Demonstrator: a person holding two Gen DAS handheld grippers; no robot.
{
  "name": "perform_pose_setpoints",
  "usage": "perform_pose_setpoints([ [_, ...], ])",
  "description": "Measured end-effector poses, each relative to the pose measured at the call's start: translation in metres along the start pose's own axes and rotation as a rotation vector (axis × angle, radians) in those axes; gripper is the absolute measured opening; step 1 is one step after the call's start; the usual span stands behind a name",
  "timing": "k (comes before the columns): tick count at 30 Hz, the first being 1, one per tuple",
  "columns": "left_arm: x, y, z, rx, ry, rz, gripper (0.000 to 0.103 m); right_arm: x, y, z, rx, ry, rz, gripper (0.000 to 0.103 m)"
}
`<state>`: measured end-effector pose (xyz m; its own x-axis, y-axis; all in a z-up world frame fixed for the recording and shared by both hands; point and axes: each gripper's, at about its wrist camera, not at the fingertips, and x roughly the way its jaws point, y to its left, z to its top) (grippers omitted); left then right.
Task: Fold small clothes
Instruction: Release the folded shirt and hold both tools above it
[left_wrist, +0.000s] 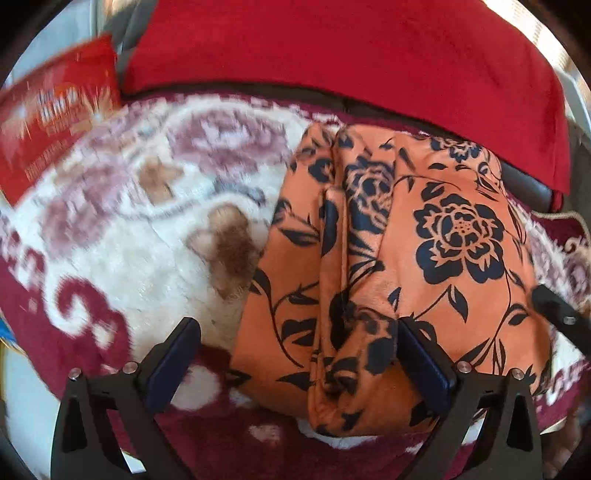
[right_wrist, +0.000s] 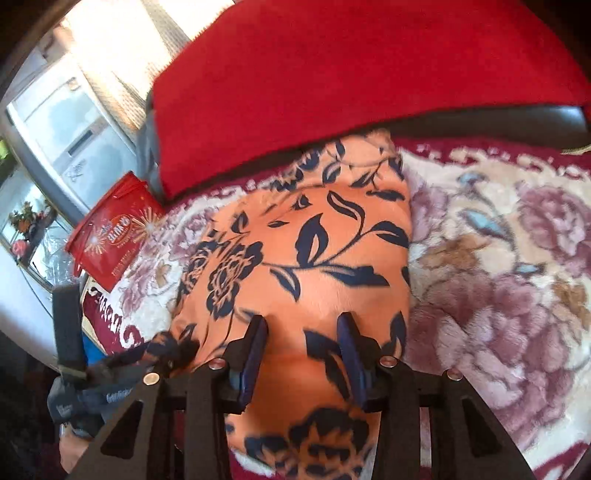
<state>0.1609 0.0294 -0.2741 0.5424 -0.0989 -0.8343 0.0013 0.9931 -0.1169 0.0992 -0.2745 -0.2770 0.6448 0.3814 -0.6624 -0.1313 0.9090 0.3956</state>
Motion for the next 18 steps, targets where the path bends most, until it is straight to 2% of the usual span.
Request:
perform_pose_setpoints([
  [2,-0.013,-0.005,-0.003,0.028,-0.053,0.036,0.103,-0.016,-0.001,-0.006,0.039,-0.031,0.021,0.044],
  [4,-0.021,-0.009,-0.005,0.058,-0.099,0.062,0.103,-0.027,0.003,-0.018,0.019,-0.059,0.013,0.044],
  [7,-0.009,-0.022,-0.008,0.135,-0.071,0.117,0.103,-0.019,-0.005,-0.029,-0.007,0.003,0.01,0.044],
  [10,-0.019,-0.027,-0.006,0.159,-0.117,0.146,0.103,-0.028,-0.011,-0.023,0.044,-0.016,0.057,0.044],
  [13,-0.024,-0.032,-0.005,0.184,-0.14,0.178,0.103,-0.045,-0.015,-0.021,0.042,-0.088,0.051,0.044],
  [14,-0.025,-0.034,-0.005,0.188,-0.143,0.182,0.103,-0.044,-0.015,-0.021,0.045,-0.083,0.059,0.044],
  [16,-0.022,-0.038,-0.004,0.199,-0.147,0.191,0.103,-0.028,-0.017,-0.022,0.051,0.007,0.071,0.045],
  [18,-0.023,-0.042,-0.005,0.21,-0.153,0.2,0.103,-0.022,-0.016,-0.024,0.043,0.023,0.058,0.045],
])
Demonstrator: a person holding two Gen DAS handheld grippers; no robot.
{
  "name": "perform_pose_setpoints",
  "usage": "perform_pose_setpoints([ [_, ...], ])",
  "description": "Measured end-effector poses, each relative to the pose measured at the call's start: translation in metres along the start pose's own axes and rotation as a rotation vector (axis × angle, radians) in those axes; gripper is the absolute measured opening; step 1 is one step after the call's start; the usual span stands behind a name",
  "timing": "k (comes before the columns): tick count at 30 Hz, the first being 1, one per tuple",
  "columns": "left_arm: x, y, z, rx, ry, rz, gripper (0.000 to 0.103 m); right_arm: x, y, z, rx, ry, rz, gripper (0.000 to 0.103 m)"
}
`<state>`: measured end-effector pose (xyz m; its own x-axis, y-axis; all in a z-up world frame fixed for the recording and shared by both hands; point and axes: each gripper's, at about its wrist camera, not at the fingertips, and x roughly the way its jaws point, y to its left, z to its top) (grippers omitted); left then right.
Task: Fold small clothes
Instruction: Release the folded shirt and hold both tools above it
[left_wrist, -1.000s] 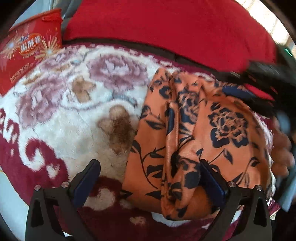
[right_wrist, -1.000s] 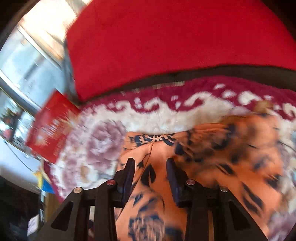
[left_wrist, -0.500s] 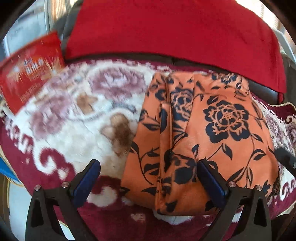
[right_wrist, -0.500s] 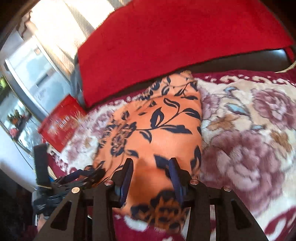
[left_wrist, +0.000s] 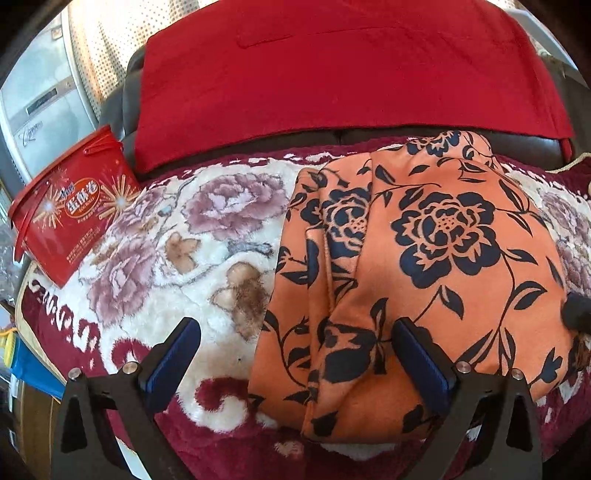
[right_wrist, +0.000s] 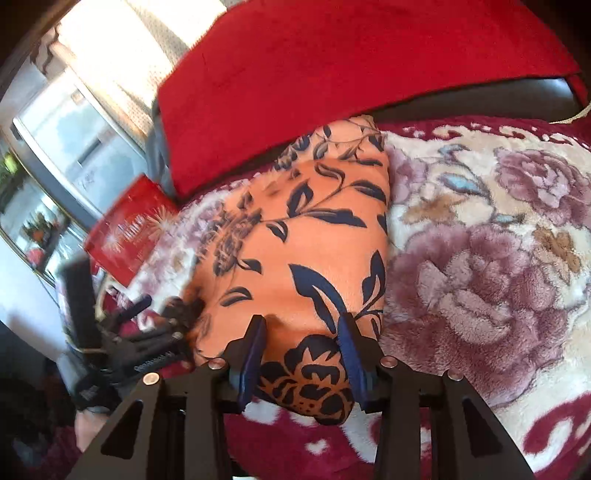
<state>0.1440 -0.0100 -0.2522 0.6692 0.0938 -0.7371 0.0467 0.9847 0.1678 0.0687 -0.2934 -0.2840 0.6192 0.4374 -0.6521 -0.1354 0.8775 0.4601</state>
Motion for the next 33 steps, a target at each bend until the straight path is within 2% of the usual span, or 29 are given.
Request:
perform_pose_setpoints([
  [3,0.005,-0.001,0.0,0.006,-0.002,0.0,0.103,-0.011,-0.001,0.015,0.021,-0.048,0.053,0.045],
  [8,0.007,-0.004,0.001,0.022,-0.013,0.008,0.103,-0.01,-0.002,0.055,0.002,-0.134,0.017,0.045],
  [11,0.008,-0.005,0.0,0.034,-0.022,0.013,0.103,0.009,-0.01,0.072,0.031,-0.124,0.028,0.045],
  [13,0.008,-0.005,0.0,0.032,-0.023,0.009,0.103,0.033,-0.017,0.078,0.049,-0.078,0.02,0.045],
  [15,0.008,-0.006,0.001,0.03,-0.02,0.009,0.103,0.057,-0.024,0.075,0.068,-0.032,0.02,0.046],
  [18,0.008,-0.006,0.001,0.025,-0.018,0.007,0.103,0.056,-0.03,0.072,0.1,-0.044,0.053,0.046],
  [23,0.008,-0.004,0.0,0.02,-0.014,0.0,0.103,0.031,-0.027,0.06,0.096,-0.075,0.054,0.045],
  [25,0.008,0.002,0.001,0.0,-0.002,-0.023,0.103,0.016,-0.023,0.053,0.097,-0.098,0.085,0.046],
  [29,0.001,0.025,0.011,-0.098,-0.031,-0.053,0.103,-0.004,-0.011,0.037,0.09,-0.12,0.131,0.046],
  [31,0.007,0.037,0.025,-0.142,-0.015,-0.051,0.103,0.002,-0.008,0.026,0.094,-0.066,0.138,0.046],
  [33,0.021,0.043,0.043,-0.168,0.037,-0.022,0.103,0.017,-0.012,0.018,0.124,0.012,0.135,0.046],
])
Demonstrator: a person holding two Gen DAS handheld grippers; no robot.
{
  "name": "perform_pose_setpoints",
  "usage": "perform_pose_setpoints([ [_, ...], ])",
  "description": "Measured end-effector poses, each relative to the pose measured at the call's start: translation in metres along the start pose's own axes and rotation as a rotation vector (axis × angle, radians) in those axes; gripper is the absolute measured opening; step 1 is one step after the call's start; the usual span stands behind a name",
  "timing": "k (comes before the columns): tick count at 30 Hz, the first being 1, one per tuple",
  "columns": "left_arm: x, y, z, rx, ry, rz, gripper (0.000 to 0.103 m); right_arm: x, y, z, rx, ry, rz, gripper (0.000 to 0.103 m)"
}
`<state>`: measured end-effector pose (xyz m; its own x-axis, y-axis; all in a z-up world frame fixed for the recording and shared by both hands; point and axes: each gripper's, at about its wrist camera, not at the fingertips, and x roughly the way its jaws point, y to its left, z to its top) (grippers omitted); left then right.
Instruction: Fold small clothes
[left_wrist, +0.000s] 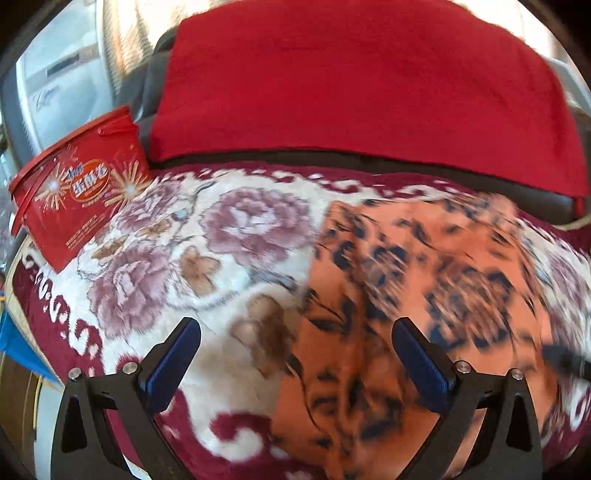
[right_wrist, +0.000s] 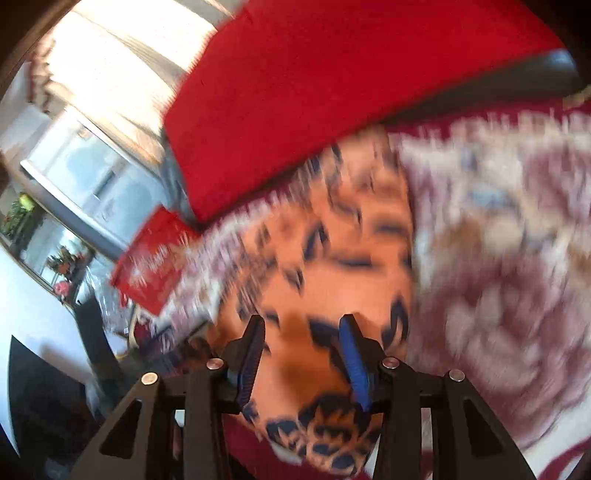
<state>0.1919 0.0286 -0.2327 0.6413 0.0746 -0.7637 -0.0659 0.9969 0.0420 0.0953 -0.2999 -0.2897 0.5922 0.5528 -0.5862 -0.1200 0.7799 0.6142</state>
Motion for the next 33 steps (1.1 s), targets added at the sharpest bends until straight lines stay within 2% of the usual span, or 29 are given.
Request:
perform_pose_setpoints([
  [3,0.028,-0.002,0.026,-0.017,0.078,0.001,0.103,-0.003,-0.003,0.006,0.029,-0.014,0.034,0.045],
  [7,0.06,-0.019,0.036,0.003,0.141,0.016,0.103,-0.014,-0.012,0.025,0.064,-0.105,0.088,0.047],
  [11,0.075,-0.033,0.035,0.065,0.134,0.055,0.103,-0.004,-0.027,0.049,0.136,-0.16,0.13,0.046],
  [16,0.09,-0.034,0.04,0.072,0.146,0.054,0.103,0.028,-0.044,0.058,0.235,-0.121,0.111,0.046],
  [20,0.077,-0.021,0.038,0.011,0.145,0.023,0.103,0.027,-0.041,0.063,0.207,-0.127,0.107,0.046],
  [25,0.032,-0.012,0.016,-0.016,0.084,-0.005,0.103,0.01,-0.034,0.066,0.179,-0.172,0.11,0.047],
  [27,0.017,-0.01,0.003,-0.016,0.053,-0.008,0.103,0.011,-0.028,0.077,0.15,-0.176,0.091,0.047],
  [29,0.014,-0.008,-0.005,-0.036,0.061,-0.036,0.103,0.015,-0.027,0.09,0.135,-0.19,0.071,0.047],
  [33,0.038,-0.015,-0.012,-0.028,0.134,-0.055,0.103,0.043,-0.042,0.12,0.186,-0.145,0.122,0.047],
])
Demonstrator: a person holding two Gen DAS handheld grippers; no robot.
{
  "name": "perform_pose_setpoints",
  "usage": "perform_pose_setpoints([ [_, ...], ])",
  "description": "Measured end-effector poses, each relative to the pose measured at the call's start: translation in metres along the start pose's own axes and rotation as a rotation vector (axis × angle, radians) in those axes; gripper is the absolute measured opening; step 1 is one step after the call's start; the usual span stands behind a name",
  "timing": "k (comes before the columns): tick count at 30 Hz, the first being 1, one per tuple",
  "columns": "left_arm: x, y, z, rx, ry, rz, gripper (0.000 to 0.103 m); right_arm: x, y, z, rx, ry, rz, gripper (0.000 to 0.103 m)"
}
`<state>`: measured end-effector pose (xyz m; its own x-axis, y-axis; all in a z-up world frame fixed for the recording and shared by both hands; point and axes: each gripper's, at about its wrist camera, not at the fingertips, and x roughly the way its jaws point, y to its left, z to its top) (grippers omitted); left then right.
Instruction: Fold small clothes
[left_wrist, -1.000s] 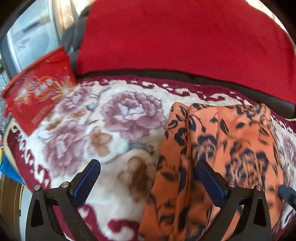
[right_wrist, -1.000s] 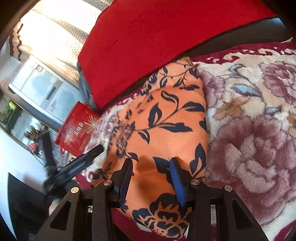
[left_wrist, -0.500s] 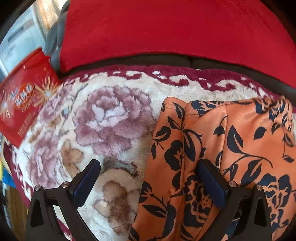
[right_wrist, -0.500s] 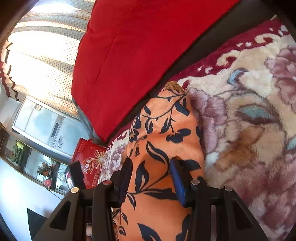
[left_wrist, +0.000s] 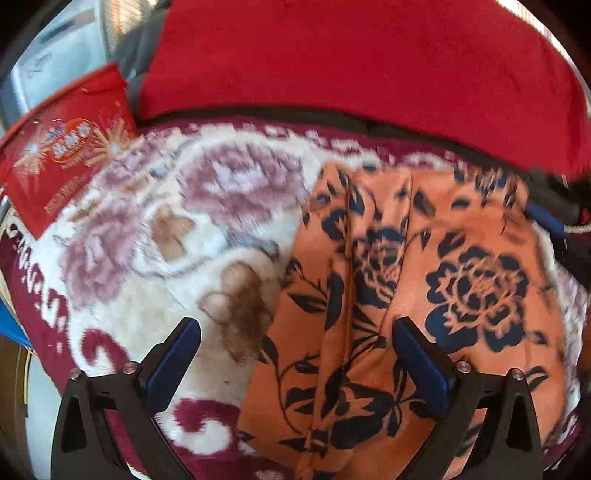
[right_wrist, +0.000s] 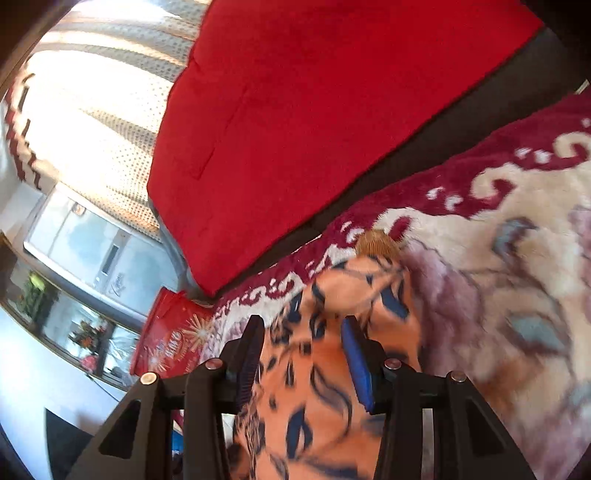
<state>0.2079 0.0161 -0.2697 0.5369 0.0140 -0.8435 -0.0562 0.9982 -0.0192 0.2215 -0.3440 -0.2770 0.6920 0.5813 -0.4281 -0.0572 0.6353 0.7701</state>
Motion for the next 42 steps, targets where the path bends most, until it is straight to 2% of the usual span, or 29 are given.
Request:
perform_pose_setpoints([
  [3,0.007,-0.005,0.001,0.017,-0.024,0.003,0.103,0.029,-0.021,0.017,0.066,0.051,0.018,0.05],
  [7,0.004,-0.008,-0.001,0.051,-0.043,0.0,0.103,0.04,-0.041,0.028,0.129,0.038,0.077,0.05],
  [10,0.002,-0.003,0.0,0.021,-0.026,-0.022,0.103,0.026,-0.035,0.028,0.125,-0.006,0.109,0.051],
  [14,-0.002,-0.003,-0.003,0.021,-0.038,-0.001,0.103,0.017,-0.001,0.013,0.036,0.027,0.188,0.052],
  [16,-0.005,-0.008,-0.007,0.052,-0.062,0.031,0.103,0.024,0.011,0.002,0.0,0.071,0.186,0.057],
  [17,-0.007,-0.01,-0.01,0.065,-0.074,0.042,0.103,0.036,0.017,-0.006,-0.013,0.128,0.157,0.063],
  [18,-0.008,-0.012,-0.012,0.079,-0.087,0.049,0.103,0.044,0.017,-0.011,-0.025,0.16,0.115,0.063],
  [19,-0.008,-0.013,-0.014,0.089,-0.099,0.053,0.103,0.049,0.018,-0.017,-0.048,0.155,0.058,0.063],
  [20,-0.009,-0.012,-0.015,0.086,-0.102,0.049,0.103,0.047,0.019,-0.019,-0.056,0.141,0.054,0.062],
  [24,-0.013,-0.01,-0.019,0.08,-0.097,0.026,0.103,0.015,0.032,-0.026,-0.055,0.089,0.097,0.064],
  [27,-0.017,-0.014,-0.019,0.104,-0.063,-0.006,0.103,-0.021,0.037,-0.044,-0.109,0.056,0.066,0.064],
  [30,-0.026,-0.016,-0.017,0.135,-0.051,-0.012,0.103,-0.051,0.026,-0.062,-0.09,0.048,0.052,0.064],
  [32,-0.037,-0.014,-0.016,0.125,-0.087,-0.007,0.103,-0.064,0.018,-0.079,-0.057,0.069,0.071,0.064],
  [35,-0.044,-0.013,-0.018,0.108,-0.127,-0.046,0.103,-0.069,0.012,-0.096,-0.017,0.122,0.072,0.064],
  [36,-0.037,-0.018,-0.019,0.127,-0.096,-0.027,0.103,-0.067,0.008,-0.104,-0.001,0.148,0.061,0.064],
  [38,-0.022,-0.026,-0.018,0.156,-0.013,0.014,0.103,-0.071,0.004,-0.109,0.007,0.143,0.062,0.062],
  [40,-0.03,-0.025,-0.014,0.146,-0.053,-0.005,0.103,-0.083,0.005,-0.108,-0.016,0.126,0.06,0.062],
  [42,-0.038,-0.019,-0.01,0.14,-0.081,-0.038,0.103,-0.101,-0.001,-0.101,-0.011,0.061,0.055,0.063],
])
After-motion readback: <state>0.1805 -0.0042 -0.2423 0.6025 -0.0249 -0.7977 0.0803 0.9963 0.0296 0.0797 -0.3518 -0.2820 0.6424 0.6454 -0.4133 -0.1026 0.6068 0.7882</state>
